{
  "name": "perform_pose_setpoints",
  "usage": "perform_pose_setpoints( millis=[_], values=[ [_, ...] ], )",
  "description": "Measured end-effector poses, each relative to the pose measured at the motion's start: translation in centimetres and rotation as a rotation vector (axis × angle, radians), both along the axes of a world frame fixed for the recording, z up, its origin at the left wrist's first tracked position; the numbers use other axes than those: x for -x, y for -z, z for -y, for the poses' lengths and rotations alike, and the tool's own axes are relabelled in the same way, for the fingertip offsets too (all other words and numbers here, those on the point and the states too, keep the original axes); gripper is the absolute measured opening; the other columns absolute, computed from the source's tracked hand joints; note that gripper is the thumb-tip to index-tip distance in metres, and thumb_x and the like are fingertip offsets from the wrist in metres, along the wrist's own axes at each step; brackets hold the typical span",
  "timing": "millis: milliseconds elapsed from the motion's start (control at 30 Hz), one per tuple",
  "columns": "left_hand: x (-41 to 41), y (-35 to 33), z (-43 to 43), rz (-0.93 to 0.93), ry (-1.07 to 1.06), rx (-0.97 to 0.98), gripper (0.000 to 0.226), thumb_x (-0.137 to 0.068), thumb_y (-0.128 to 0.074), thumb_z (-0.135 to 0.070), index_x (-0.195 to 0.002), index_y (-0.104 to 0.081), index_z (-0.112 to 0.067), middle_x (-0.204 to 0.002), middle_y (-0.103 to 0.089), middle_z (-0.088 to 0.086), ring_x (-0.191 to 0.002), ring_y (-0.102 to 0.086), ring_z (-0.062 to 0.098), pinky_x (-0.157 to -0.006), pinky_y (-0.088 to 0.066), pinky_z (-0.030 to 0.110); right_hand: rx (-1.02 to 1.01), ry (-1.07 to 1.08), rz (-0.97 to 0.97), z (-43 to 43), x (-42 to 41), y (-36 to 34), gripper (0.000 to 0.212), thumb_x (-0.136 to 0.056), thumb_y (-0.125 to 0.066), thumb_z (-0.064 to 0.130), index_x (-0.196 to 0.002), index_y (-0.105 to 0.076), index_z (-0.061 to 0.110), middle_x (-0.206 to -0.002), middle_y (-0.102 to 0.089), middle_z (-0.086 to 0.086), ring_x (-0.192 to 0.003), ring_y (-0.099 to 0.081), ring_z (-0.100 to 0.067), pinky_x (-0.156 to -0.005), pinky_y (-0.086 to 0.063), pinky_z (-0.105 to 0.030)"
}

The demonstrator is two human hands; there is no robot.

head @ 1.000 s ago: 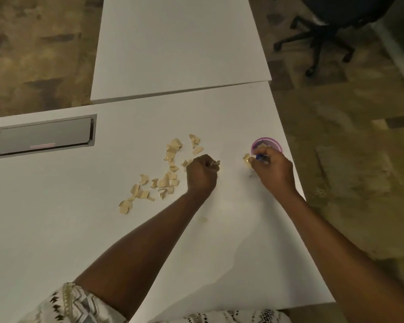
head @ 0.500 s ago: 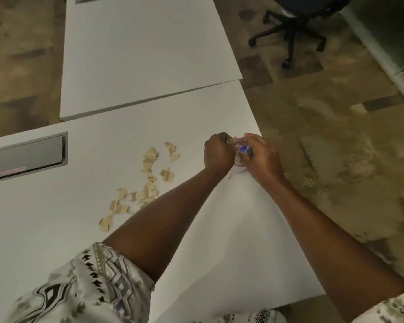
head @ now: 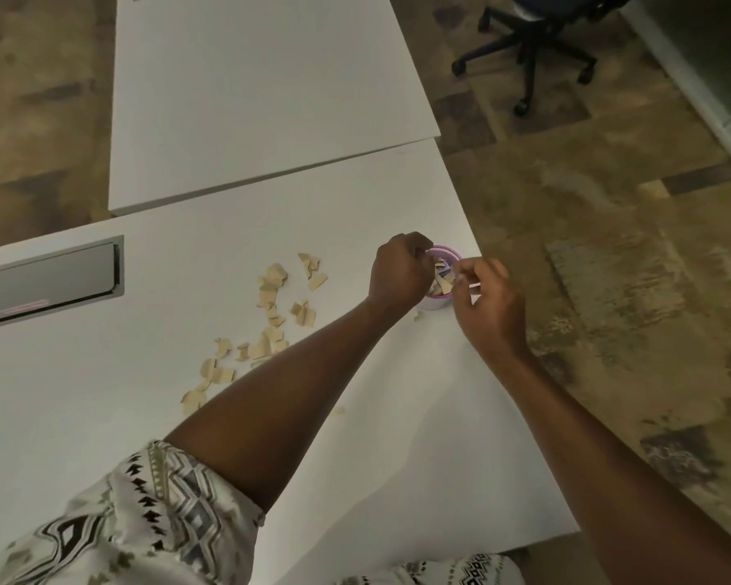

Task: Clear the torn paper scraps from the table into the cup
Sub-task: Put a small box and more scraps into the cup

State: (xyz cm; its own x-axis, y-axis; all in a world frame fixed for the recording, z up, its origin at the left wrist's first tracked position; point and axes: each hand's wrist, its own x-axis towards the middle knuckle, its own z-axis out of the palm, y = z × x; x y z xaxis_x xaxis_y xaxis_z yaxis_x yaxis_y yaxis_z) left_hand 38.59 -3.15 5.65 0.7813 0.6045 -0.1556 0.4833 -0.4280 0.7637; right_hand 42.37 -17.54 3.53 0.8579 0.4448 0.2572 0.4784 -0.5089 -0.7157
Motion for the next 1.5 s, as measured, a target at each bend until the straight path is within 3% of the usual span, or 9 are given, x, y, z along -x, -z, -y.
perform_pose_setpoints(
  millis=[100,200,333,500,733,933,1167,1333,1500],
  values=[
    [1.7,0.4,-0.9,0.043,-0.011,-0.019,0.019,-0.088,-0.064,-0.02,-0.105,-0.071,-0.015,-0.101,-0.071,0.004,-0.089,-0.065,0.018,-0.079,-0.053,0.03,0.038,-0.104,-0.051,0.4,2.7,1.4,0.017,-0.089,-0.058,0.01,-0.102,-0.068,0.01,-0.1,-0.067,-0.005,-0.083,-0.064,-0.017,-0.072,-0.057,-0.028],
    [4.8,1.8,-2.0,0.016,-0.033,-0.063,0.019,-0.09,-0.065,-0.027,-0.106,-0.071,-0.017,-0.101,-0.069,0.002,-0.085,-0.064,0.013,-0.077,-0.052,0.026,0.202,-0.224,-0.17,0.2,5.1,3.4,0.029,-0.092,-0.063,0.019,-0.119,-0.065,0.011,-0.121,-0.067,-0.007,-0.106,-0.065,-0.02,-0.092,-0.052,-0.027],
    [10.6,4.0,-3.7,-0.064,-0.08,-0.079,0.018,-0.09,-0.066,-0.028,-0.104,-0.07,-0.018,-0.101,-0.068,0.003,-0.084,-0.063,0.011,-0.076,-0.047,0.022,0.558,-0.334,-0.291,-0.8,6.5,6.1,0.057,-0.096,-0.057,0.03,-0.148,-0.039,0.015,-0.159,-0.031,-0.006,-0.147,-0.03,-0.021,-0.114,-0.034,-0.036],
    [18.8,6.0,-5.5,-0.177,-0.141,-0.111,0.027,-0.088,-0.069,-0.027,-0.112,-0.067,-0.015,-0.109,-0.063,0.006,-0.097,-0.063,0.021,-0.082,-0.051,0.032,0.74,-0.379,-0.294,-2.1,7.8,8.4,0.074,-0.097,-0.051,0.034,-0.156,-0.012,0.013,-0.166,0.003,-0.008,-0.153,0.0,-0.023,-0.117,-0.028,-0.038],
    [28.5,8.8,-8.4,-0.466,-0.287,-0.272,0.076,-0.088,-0.066,-0.042,-0.147,-0.038,-0.003,-0.153,-0.031,0.029,-0.141,-0.031,0.043,-0.113,-0.035,0.052,0.737,-0.365,-0.248,-5.1,10.4,9.5,0.075,-0.096,-0.051,0.035,-0.155,-0.015,0.006,-0.164,0.001,-0.016,-0.153,-0.002,-0.027,-0.118,-0.026,-0.037],
    [31.8,11.1,-10.2,-0.607,-0.379,-0.128,0.095,-0.092,-0.051,-0.058,-0.155,-0.007,-0.003,-0.162,0.001,0.027,-0.149,-0.007,0.046,-0.118,-0.021,0.057,0.759,-0.255,-0.116,-7.3,10.6,9.4,0.076,-0.092,-0.054,0.042,-0.153,-0.022,0.011,-0.163,-0.006,-0.022,-0.15,-0.007,-0.041,-0.121,-0.016,-0.048],
    [30.8,12.4,-8.6,-0.507,-0.303,-0.074,0.096,-0.093,-0.046,-0.06,-0.156,-0.001,-0.002,-0.164,0.009,0.019,-0.152,0.004,0.036,-0.124,-0.011,0.048,0.764,-0.168,-0.202,-7.8,10.8,10.7,0.078,-0.097,-0.046,0.045,-0.155,-0.013,0.006,-0.162,0.003,-0.025,-0.151,-0.001,-0.037,-0.122,-0.02,-0.047],
    [28.2,12.3,-6.8,-0.423,-0.15,-0.1,0.095,-0.094,-0.045,-0.059,-0.156,0.001,-0.002,-0.165,0.009,0.016,-0.153,0.006,0.032,-0.126,-0.007,0.041,0.688,-0.433,-0.15,-10.6,13.7,10.1,0.076,-0.095,-0.052,0.036,-0.155,-0.016,0.006,-0.163,0.001,-0.021,-0.152,0.0,-0.033,-0.123,-0.016,-0.044],
    [26.3,10.9,-7.8,-0.318,-0.109,-0.227,0.076,-0.095,-0.051,-0.049,-0.152,-0.027,-0.005,-0.163,-0.015,0.018,-0.152,-0.013,0.032,-0.123,-0.02,0.042,0.61,-0.617,-0.046,-15.2,13.4,8.8,0.07,-0.091,-0.057,0.031,-0.152,-0.03,0.011,-0.162,-0.018,-0.015,-0.151,-0.013,-0.03,-0.123,-0.02,-0.04]
  ],
)
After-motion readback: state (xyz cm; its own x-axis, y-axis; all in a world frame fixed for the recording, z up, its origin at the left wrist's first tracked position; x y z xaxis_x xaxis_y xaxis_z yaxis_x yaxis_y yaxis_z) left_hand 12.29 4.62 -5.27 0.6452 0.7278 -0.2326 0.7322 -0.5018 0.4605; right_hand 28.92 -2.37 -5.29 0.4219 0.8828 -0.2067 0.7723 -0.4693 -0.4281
